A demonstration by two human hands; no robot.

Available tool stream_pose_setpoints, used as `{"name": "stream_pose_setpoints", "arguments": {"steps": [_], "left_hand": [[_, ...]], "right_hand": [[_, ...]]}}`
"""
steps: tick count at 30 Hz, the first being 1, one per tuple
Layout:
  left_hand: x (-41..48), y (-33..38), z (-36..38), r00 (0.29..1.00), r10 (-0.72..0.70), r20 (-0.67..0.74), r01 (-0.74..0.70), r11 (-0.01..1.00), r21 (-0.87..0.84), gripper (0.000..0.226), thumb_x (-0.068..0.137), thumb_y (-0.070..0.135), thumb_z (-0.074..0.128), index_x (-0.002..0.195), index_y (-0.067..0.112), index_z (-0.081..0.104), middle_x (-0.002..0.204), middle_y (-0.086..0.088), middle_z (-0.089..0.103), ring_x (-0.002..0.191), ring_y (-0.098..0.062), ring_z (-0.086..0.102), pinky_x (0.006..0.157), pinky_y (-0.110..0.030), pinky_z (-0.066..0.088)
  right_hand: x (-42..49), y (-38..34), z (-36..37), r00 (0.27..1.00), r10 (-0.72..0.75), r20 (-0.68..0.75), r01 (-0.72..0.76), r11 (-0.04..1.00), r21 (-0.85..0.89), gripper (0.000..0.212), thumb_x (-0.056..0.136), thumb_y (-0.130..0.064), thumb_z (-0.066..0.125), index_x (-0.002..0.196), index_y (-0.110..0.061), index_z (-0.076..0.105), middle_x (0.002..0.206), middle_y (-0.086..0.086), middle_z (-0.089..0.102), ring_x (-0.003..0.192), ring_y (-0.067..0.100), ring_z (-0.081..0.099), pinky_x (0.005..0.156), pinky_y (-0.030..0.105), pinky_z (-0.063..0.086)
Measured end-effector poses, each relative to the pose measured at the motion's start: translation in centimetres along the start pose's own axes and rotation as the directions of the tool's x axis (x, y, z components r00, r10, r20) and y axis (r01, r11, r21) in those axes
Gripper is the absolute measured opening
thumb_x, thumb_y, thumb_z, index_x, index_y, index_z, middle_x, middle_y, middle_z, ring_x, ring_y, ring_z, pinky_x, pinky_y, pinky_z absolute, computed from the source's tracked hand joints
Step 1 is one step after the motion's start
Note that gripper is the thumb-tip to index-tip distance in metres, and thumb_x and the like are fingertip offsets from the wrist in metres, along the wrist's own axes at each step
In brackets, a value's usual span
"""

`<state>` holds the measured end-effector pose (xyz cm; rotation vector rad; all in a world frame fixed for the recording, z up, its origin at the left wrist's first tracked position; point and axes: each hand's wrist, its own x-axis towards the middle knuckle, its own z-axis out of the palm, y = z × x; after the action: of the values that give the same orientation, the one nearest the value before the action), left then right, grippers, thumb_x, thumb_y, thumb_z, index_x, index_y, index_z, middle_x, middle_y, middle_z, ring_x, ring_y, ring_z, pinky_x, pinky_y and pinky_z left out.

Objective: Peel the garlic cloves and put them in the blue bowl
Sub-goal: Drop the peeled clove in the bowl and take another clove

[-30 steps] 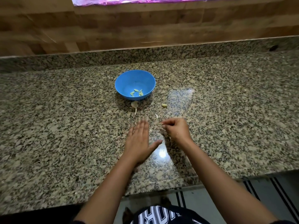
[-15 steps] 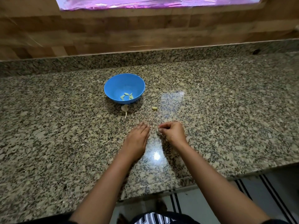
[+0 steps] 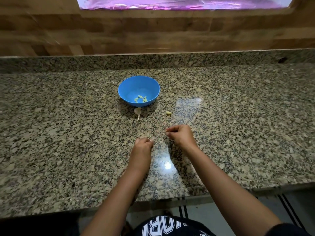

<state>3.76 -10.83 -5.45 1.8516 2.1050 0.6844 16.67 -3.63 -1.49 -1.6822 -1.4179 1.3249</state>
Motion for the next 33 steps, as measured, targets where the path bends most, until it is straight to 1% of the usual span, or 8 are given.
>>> {"name": "stream_pose_setpoints", "arguments": {"steps": [4, 8, 11, 14, 17, 21, 24, 33], "left_hand": [[0.0, 0.1, -0.1, 0.998, -0.058, -0.018, 0.057, 0.997, -0.052, 0.024, 0.093, 0.007, 0.053, 0.114, 0.008, 0.065, 0.113, -0.002, 0.062, 0.109, -0.013, 0.05, 0.093, -0.017, 0.039], [-0.6, 0.2, -0.2, 0.988, -0.151, -0.016, 0.148, 0.981, -0.127, 0.02, 0.088, 0.007, 0.06, 0.107, 0.008, 0.068, 0.105, -0.002, 0.064, 0.099, -0.012, 0.055, 0.089, -0.017, 0.045], [-1.2, 0.1, -1.2, 0.963, -0.269, -0.018, 0.254, 0.926, -0.278, 0.017, 0.085, 0.004, 0.064, 0.1, 0.009, 0.07, 0.096, 0.0, 0.066, 0.085, -0.009, 0.06, 0.073, -0.009, 0.047], [-1.9, -1.3, -2.8, 0.87, -0.493, 0.019, 0.431, 0.742, -0.514, 0.013, 0.08, 0.008, 0.069, 0.09, 0.015, 0.074, 0.084, 0.007, 0.068, 0.07, -0.002, 0.061, 0.057, -0.007, 0.045], [-2.9, -4.0, -4.8, 0.745, -0.661, 0.095, 0.511, 0.473, -0.717, 0.01, 0.08, 0.01, 0.071, 0.087, 0.016, 0.076, 0.08, 0.003, 0.072, 0.064, -0.011, 0.063, 0.064, -0.027, 0.053], [-6.1, -8.9, -9.4, 0.602, -0.792, 0.1, 0.34, 0.141, -0.93, 0.014, 0.079, 0.0, 0.07, 0.077, 0.013, 0.072, 0.081, -0.006, 0.072, 0.071, -0.016, 0.065, 0.076, -0.03, 0.054], [-10.3, -13.6, -13.8, 0.491, -0.869, 0.062, 0.106, -0.011, -0.994, 0.018, 0.081, -0.009, 0.064, 0.074, 0.008, 0.067, 0.065, 0.001, 0.07, 0.064, -0.01, 0.064, 0.068, -0.02, 0.054], [-24.8, -29.3, -23.3, 0.231, -0.973, -0.015, -0.113, -0.011, -0.993, 0.017, 0.082, -0.008, 0.061, 0.075, 0.006, 0.066, 0.064, 0.0, 0.069, 0.062, -0.007, 0.064, 0.062, -0.015, 0.051]], "right_hand": [[-0.1, 0.0, 0.5, 1.0, -0.011, 0.019, 0.011, 1.0, -0.022, 0.008, 0.084, -0.001, 0.064, 0.089, -0.004, 0.069, 0.096, 0.008, 0.069, 0.087, 0.015, 0.064, 0.077, 0.023, 0.053], [-0.5, -0.1, 1.2, 0.997, -0.028, 0.068, 0.028, 1.0, -0.003, 0.008, 0.084, 0.0, 0.064, 0.084, -0.007, 0.068, 0.09, 0.004, 0.067, 0.076, 0.008, 0.061, 0.053, 0.009, 0.045], [-0.9, -0.4, 2.2, 0.992, -0.03, 0.122, 0.032, 0.999, -0.014, 0.015, 0.083, -0.001, 0.066, 0.075, -0.013, 0.066, 0.083, -0.001, 0.065, 0.079, 0.01, 0.061, 0.06, 0.012, 0.047], [-1.5, -1.3, 4.3, 0.981, -0.033, 0.193, 0.035, 0.999, -0.007, 0.015, 0.082, 0.001, 0.066, 0.074, -0.011, 0.065, 0.073, 0.001, 0.063, 0.071, 0.012, 0.059, 0.067, 0.019, 0.049], [-2.6, -2.8, 7.8, 0.956, -0.024, 0.292, 0.023, 1.0, 0.007, 0.006, 0.081, 0.004, 0.066, 0.087, 0.002, 0.067, 0.066, 0.004, 0.059, 0.06, 0.012, 0.054, 0.059, 0.018, 0.047], [-5.8, -5.5, 15.0, 0.89, -0.058, 0.452, 0.061, 0.998, 0.007, 0.004, 0.08, 0.006, 0.066, 0.083, 0.003, 0.066, 0.067, 0.006, 0.06, 0.059, 0.012, 0.055, 0.055, 0.015, 0.048], [-10.0, -7.7, 21.8, 0.812, -0.101, 0.575, 0.111, 0.994, 0.018, 0.018, 0.08, 0.006, 0.066, 0.069, -0.008, 0.063, 0.069, 0.005, 0.061, 0.063, 0.012, 0.056, 0.064, 0.019, 0.049], [-24.2, -9.4, 42.3, 0.556, -0.098, 0.825, 0.136, 0.99, 0.026, 0.019, 0.084, 0.007, 0.061, 0.072, -0.007, 0.064, 0.045, -0.012, 0.06, 0.045, -0.004, 0.056, 0.051, 0.009, 0.044]]}}
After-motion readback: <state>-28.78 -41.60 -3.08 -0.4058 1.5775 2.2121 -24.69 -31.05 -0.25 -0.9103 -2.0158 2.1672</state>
